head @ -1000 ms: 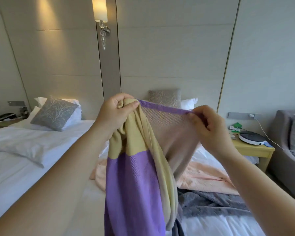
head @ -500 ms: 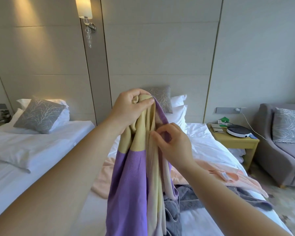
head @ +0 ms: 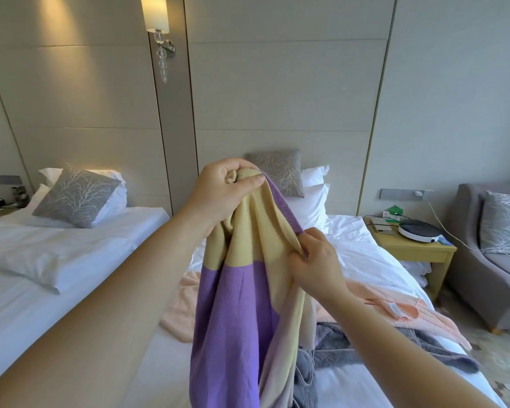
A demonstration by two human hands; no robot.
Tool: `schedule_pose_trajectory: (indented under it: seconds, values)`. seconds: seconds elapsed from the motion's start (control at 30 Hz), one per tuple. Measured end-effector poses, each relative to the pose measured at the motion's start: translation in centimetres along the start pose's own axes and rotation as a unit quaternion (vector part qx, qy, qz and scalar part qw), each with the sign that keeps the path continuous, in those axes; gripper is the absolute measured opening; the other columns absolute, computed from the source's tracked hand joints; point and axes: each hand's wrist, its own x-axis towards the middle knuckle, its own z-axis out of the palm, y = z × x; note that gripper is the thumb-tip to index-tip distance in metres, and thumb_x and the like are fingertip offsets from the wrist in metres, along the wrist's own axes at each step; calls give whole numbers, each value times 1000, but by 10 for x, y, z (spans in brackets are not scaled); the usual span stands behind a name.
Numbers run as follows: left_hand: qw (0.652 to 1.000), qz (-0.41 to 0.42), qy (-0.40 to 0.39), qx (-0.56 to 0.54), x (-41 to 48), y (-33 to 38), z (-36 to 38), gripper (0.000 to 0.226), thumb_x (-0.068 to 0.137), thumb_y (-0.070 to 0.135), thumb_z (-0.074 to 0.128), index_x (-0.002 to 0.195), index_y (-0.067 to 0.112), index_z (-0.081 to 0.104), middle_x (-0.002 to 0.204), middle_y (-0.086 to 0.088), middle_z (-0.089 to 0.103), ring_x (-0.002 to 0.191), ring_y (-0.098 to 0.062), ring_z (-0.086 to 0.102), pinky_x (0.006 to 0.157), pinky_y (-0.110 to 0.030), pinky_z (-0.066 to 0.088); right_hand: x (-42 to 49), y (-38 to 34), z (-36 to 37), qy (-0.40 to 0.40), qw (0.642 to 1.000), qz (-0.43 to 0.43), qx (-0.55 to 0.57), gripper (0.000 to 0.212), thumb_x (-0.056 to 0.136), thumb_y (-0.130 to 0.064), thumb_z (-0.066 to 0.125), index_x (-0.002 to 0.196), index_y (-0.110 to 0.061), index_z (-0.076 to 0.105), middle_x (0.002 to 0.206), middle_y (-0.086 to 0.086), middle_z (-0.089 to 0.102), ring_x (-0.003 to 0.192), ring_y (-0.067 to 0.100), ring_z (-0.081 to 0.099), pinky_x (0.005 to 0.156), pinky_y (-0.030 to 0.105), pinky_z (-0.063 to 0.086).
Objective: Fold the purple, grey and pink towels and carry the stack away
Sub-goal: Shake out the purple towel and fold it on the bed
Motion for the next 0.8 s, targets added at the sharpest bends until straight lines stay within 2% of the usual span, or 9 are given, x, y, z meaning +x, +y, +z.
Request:
schedule_pose_trajectory:
  seconds: [0.07,0.2,0.3,0.37,0.43,0.53,0.63,0.7,0.8]
  values:
    - [1000,-16,3,-5,0,-2,-2,8,82,16,72,90,18,70,88,5,67,84,-8,59,81,-23,46,-3,5,-4,11,999,7,47,24,63,-13,45,50,-25,29,65,-8,35,59,9,38,53,17,28]
    - [1000,-18,-7,-7,1,-1,0,10,80,19,74,82,27,69,82,9,65,77,-3,58,74,-15,46,-4,2,-2,10,996,13,88,15,69,-18,59,56,-13,52,68,-5,44,63,7,44,58,14,33]
    - [999,-9,-38,-2,0,0,7,13,79,17,75,79,28,68,71,13,61,64,4,54,63,-9,43,4,-14,-2,15,994,10,105,14,72,-40,65,69,-27,63,76,-9,55,70,5,54,66,17,43]
    - [999,-8,-50,-5,0,0,11,14,78,16,76,79,27,68,69,13,60,61,4,53,61,-8,43,10,-25,-2,37,994,4,102,18,72,-47,63,72,-29,63,79,-8,58,70,7,56,69,24,49]
    - [999,-9,-51,-10,-1,-1,12,13,78,16,76,80,26,68,69,13,60,61,4,53,61,-9,42,14,-32,-3,63,994,-13,89,13,75,-38,66,71,-27,62,78,-6,58,65,10,56,67,32,50]
    - [999,-11,-39,-7,0,-3,11,12,78,16,76,80,26,69,70,14,61,62,4,54,61,-8,42,12,-32,-2,73,993,-26,87,11,75,-28,71,74,-23,62,80,-6,55,62,9,54,66,30,49]
    - [999,-12,-34,-6,1,-4,10,12,77,17,77,80,26,69,68,15,61,61,5,54,61,-8,43,7,-28,0,71,995,-11,75,26,68,-46,74,77,-27,58,86,-8,50,70,5,53,65,21,47]
    - [999,-14,-35,-5,0,-5,11,12,77,16,77,80,26,69,68,15,61,62,3,55,62,-9,44,6,-28,1,80,996,10,37,37,64,-58,71,77,-29,53,85,-11,48,72,3,52,63,21,46]
    - [999,-20,-27,4,-1,-6,15,12,77,17,77,80,27,69,75,8,63,68,-3,56,67,-15,45,7,-32,3,99,994,27,-25,34,68,-57,64,79,-31,46,83,-11,50,66,7,52,58,27,42]
